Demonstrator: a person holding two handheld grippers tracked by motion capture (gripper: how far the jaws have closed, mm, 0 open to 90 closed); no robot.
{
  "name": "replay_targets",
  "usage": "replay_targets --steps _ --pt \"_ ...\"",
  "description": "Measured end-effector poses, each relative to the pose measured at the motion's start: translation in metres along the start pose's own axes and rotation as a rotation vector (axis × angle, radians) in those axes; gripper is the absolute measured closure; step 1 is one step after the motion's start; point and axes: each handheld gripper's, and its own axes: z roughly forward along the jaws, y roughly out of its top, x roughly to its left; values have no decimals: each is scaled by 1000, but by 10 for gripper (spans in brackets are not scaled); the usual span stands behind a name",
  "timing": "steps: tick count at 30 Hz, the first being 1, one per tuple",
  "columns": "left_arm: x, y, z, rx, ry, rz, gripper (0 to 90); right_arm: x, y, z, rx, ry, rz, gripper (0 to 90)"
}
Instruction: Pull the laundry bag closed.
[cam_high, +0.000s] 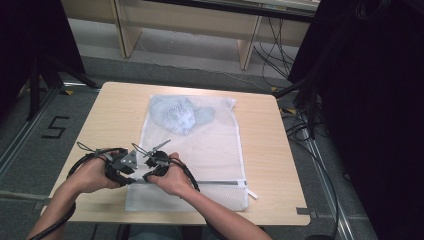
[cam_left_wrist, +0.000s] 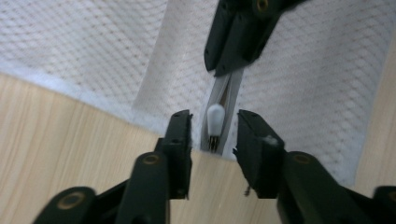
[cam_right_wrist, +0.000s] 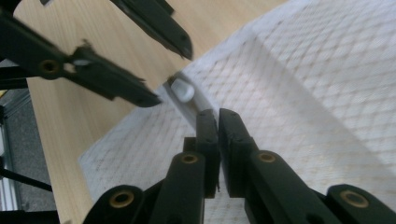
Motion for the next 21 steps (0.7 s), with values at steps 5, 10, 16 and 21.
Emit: replay_targets --steps 5,10,16,21 --pt "-3 -13 10 51 -9 -11 531 -1 4 -1 -18 6 -33 808" --pt "0 -17 15 5 -26 -31 489 0 10 1 -33 9 -84 749" --pt "1 -21 15 -25 -39 -57 464 0 15 -2 -42 40 -106 711" --pt "0 -27 15 -45 -46 -86 447 -1 14 1 -39 44 -106 703"
